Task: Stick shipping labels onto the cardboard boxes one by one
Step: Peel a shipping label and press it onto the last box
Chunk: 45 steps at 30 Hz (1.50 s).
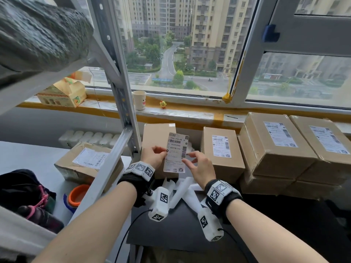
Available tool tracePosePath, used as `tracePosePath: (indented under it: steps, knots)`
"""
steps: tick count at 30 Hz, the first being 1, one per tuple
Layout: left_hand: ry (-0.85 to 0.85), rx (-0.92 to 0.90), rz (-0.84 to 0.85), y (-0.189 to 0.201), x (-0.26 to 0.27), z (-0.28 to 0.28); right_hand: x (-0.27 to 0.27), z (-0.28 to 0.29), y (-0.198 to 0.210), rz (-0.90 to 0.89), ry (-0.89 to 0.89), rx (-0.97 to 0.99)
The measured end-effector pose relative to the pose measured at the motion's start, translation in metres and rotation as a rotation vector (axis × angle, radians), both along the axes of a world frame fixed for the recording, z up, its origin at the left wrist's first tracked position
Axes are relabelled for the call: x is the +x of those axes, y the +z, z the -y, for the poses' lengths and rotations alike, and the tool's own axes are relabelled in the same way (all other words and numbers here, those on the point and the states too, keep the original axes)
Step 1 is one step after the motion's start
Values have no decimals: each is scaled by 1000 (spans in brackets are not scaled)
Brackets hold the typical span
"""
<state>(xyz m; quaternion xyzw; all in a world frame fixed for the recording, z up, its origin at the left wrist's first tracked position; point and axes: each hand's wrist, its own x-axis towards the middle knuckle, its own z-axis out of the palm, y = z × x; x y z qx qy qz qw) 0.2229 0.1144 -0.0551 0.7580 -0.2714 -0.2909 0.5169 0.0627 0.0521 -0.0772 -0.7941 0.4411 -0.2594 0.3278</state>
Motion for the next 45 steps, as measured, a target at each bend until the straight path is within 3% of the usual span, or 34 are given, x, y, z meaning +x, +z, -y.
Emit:
tracePosePath:
  steps: [6,16,20,25,45]
  knots:
    - [40,16,-80,-4,28,14,37,32,2,228,0,470]
    - [129,111,-104,-19,62,43,82,82,-9,222,40,744]
    - [153,212,22,-22,67,54,99,99,-17,148,64,736]
    - [128,225,62,-33,71,64,120,116,-26,93,50,740]
    - [120,299,183,-68,73,85,148,129,-42,-214,-15,327]
